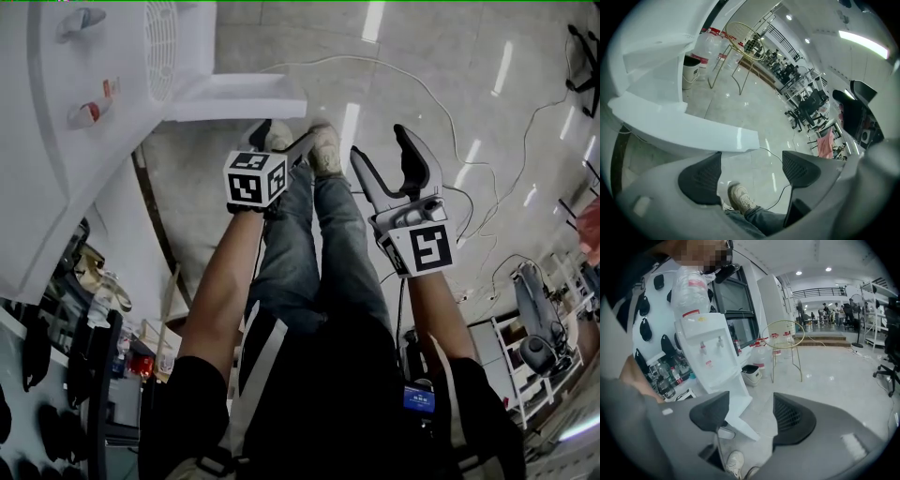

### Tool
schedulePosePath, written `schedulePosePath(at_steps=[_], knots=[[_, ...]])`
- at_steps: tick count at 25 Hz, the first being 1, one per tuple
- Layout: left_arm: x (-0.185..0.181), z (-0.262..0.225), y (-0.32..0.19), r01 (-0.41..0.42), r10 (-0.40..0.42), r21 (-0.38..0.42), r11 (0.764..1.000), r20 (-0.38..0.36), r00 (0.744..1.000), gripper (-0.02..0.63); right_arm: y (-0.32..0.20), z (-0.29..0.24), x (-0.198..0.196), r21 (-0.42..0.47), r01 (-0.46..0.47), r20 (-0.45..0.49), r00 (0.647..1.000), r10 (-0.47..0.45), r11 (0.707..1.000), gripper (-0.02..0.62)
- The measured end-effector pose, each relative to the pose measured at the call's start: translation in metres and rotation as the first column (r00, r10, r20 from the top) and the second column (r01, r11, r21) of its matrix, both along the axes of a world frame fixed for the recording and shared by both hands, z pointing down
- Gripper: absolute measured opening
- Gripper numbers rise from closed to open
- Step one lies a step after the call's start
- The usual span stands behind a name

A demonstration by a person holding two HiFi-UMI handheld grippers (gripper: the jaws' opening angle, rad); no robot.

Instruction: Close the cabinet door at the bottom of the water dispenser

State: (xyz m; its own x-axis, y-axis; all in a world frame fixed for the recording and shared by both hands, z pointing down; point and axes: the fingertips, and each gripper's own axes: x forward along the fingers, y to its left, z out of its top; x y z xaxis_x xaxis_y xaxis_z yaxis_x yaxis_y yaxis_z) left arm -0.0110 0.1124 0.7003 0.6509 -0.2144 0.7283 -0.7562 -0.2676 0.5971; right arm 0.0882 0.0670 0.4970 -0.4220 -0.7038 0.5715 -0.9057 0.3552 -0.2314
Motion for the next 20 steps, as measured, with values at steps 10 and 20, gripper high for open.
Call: schedulePosePath(at_steps=[10,20], knots=[[-0.008,-0.002,-0.016,-0.048,0.047,-0.008,0.999,-0.033,0.998,0.419,-0.022,-0.003,-0.008,0.035,-0.029,-0.037,0.999,0.031,0.999,0.288],[-0.007,-0.007,-0.043,-0.016,0.016,0.009,1.000,-0.033,0.999,0.419,-0.057,-0.005,-0.006,0.062,-0.003,-0.037,0.999,0.005,0.998,0.268]])
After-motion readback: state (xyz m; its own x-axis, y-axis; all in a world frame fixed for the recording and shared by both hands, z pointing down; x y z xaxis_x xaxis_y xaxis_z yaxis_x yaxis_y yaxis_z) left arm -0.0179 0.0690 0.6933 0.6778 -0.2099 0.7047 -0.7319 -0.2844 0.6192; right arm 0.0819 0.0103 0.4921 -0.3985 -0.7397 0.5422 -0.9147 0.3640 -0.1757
